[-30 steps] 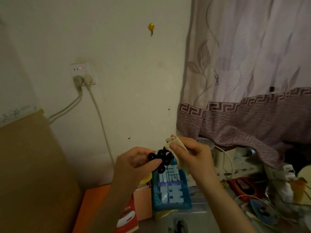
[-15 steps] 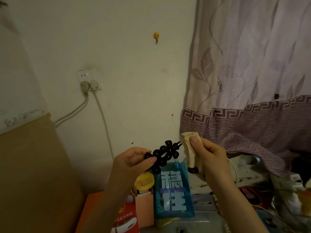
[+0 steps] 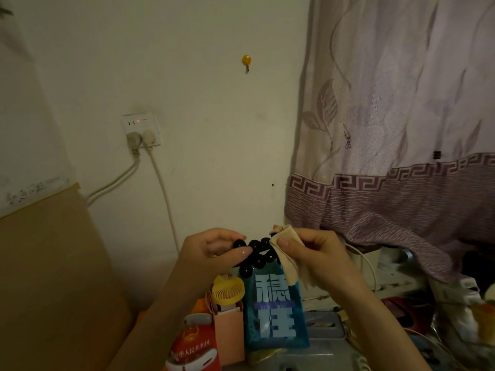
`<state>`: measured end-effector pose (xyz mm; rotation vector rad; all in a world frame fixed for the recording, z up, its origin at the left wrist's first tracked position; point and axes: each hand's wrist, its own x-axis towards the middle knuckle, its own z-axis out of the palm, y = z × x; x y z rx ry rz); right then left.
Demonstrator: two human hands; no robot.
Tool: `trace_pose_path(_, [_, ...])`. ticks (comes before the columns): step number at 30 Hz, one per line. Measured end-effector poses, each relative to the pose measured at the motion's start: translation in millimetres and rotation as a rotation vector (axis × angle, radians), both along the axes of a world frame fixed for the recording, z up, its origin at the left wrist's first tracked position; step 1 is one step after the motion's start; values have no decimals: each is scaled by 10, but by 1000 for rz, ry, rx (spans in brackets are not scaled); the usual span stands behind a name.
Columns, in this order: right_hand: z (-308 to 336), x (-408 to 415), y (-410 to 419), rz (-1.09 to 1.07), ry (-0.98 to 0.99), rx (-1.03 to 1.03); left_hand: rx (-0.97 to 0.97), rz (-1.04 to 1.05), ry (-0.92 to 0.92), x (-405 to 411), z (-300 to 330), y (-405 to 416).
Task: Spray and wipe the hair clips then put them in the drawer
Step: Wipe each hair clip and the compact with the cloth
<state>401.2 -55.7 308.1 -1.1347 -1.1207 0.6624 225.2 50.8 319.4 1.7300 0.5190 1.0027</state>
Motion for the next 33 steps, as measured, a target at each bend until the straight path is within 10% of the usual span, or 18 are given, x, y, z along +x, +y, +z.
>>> trace_pose_path(16, [-246, -174, 135, -185, 429, 50, -135, 116, -136, 173, -83, -93])
trace_pose_path(33, [-388, -190, 98, -36, 381, -86, -259, 128, -285, 203, -54, -26])
